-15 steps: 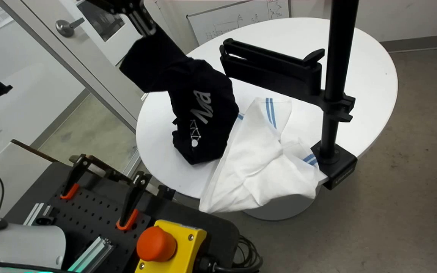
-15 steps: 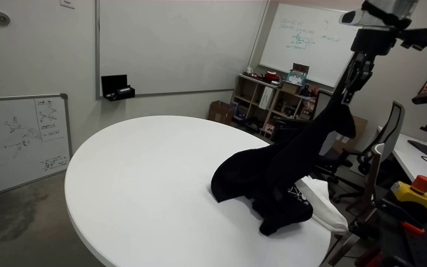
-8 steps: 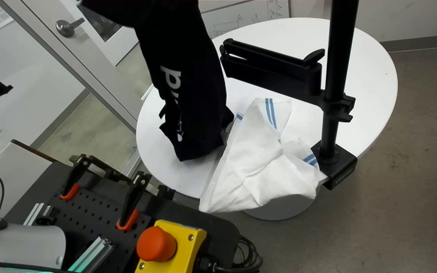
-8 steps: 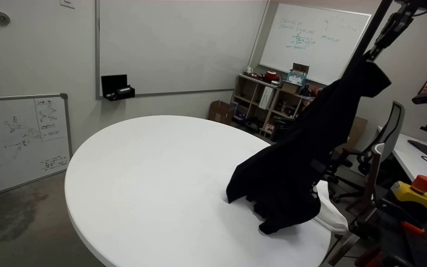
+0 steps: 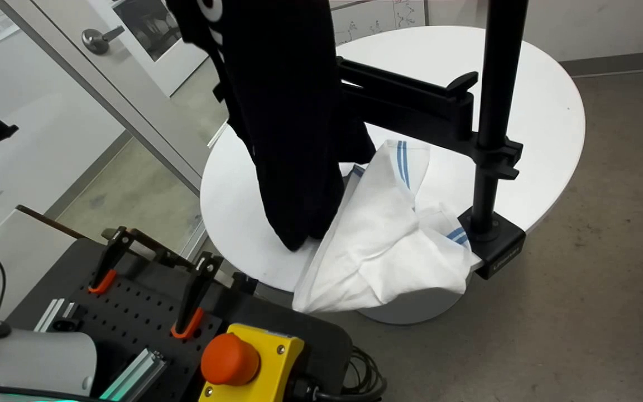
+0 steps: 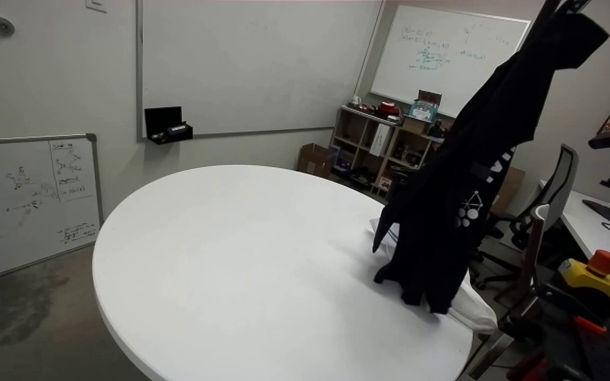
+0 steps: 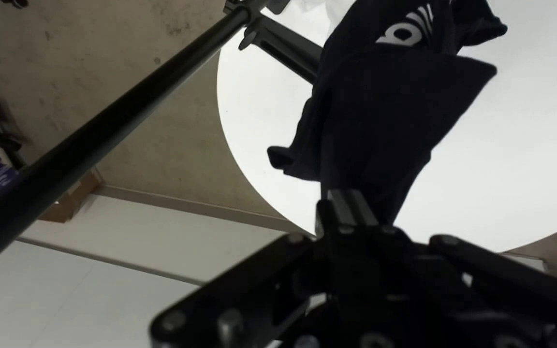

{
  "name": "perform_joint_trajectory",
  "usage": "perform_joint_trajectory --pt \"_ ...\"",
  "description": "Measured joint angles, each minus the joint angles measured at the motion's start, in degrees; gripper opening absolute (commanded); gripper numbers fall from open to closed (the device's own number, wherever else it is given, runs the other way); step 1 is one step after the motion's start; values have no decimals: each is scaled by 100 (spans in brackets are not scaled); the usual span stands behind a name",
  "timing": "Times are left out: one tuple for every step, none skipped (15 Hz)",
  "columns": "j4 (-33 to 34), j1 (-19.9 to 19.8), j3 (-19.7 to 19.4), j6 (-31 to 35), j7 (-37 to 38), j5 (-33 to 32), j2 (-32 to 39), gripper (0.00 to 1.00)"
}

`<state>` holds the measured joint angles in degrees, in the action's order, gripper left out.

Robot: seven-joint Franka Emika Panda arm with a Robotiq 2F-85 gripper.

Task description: Hang the black shirt on the black stand

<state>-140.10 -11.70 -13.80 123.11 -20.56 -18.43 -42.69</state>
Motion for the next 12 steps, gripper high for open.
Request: perform_joint_trajectory --pt "143 0 0 -70 0 -6 -2 0" --pt "283 0 0 -138 0 -10 3 0" --pt "422 1 0 -218 0 -15 22 0" --pt "557 0 0 -298 2 -21 63 0" --pt "689 -1 -1 -365 19 -23 140 0" --pt "832 -4 -9 -426 43 -23 267 0" --pt "988 -9 -26 -478 83 -23 443 0" --pt "1157 -14 -53 -519 137 -23 659 0" --pt "1346 -17 -90 -558 186 -22 911 0" --pt "1574 -21 -134 -615 251 -15 1200 0" --pt "1799 -26 -176 -686 303 -1 1464 0" --pt "2049 -32 -218 -773 358 21 1729 0"
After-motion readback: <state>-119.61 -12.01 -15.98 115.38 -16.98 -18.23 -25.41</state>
